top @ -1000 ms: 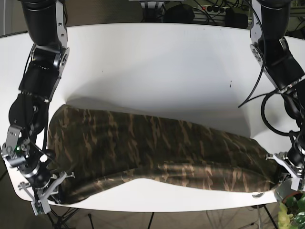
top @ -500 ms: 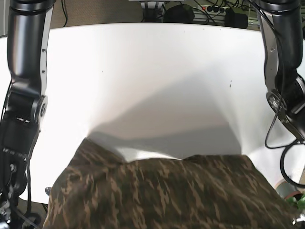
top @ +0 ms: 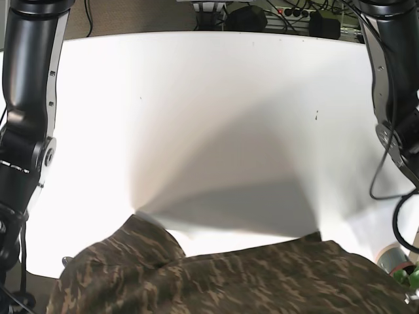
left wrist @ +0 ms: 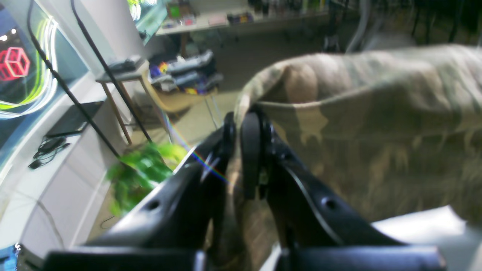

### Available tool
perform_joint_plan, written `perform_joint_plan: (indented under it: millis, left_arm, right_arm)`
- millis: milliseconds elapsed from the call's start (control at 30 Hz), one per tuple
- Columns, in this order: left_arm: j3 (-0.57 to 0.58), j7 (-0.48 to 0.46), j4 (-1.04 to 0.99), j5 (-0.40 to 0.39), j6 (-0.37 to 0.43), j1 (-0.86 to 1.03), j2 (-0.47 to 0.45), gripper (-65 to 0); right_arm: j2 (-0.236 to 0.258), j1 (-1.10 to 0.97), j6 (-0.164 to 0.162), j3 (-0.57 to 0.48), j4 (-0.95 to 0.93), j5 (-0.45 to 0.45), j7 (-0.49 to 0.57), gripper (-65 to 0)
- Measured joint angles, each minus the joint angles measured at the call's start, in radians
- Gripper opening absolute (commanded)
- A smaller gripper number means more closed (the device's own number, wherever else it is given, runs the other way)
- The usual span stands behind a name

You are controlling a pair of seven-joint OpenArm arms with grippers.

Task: Fold the T-shirt properly
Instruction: 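Lift the shirt with both grippers and swing it to flatten, then lay the shirt flat and release it with both grippers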

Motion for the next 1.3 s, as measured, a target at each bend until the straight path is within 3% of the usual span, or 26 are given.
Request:
perform_joint_plan:
  millis: [267,500,700,800,867,967,1067,1300]
  left_arm:
    - [-0.009,0.004,0.174,-0.004,-0.003,0.261,-0.005,-65.0]
    - [-0.092,-0.001,0.303,-0.014,-0.01,0.516,-0.001,-65.0]
    - [-0.128,-0.004,0.348,-0.018,-0.014,0.687,0.012,-65.0]
    - [-0.188,-0.004,0.377,-0.027,-0.02,0.785,0.023,-65.0]
    - [-0.215,-0.004,0.393,-0.02,-0.018,0.836,0.031,-65.0]
    - [-0.233,-0.002,0.4,-0.008,-0.056,0.888,0.038,-65.0]
    - [-0.284,-0.003,0.42,-0.01,-0.101,0.953,0.059,-65.0]
    - [-0.352,-0.001,0.428,-0.001,-0.109,1.091,0.08,-65.0]
  right_arm:
    - [-0.001,-0.29,0.004,0.133,0.145,-0.005,-0.055,-63.1]
    - [-0.011,-0.549,0.009,0.251,0.314,0.014,-0.038,-63.1]
    - [-0.093,-0.768,0.0,0.385,0.401,0.048,-0.047,-63.1]
    - [-0.134,-0.887,0.013,0.448,0.431,0.074,-0.05,-63.1]
    - [-0.171,-0.959,0.001,0.478,0.444,0.089,-0.046,-63.1]
    - [-0.211,-1.056,-0.004,0.52,0.473,0.137,-0.053,-63.1]
    - [-0.235,-1.155,-0.005,0.549,0.519,0.168,-0.051,-63.1]
    - [-0.273,-1.306,-0.005,0.547,0.584,0.223,-0.043,-63.1]
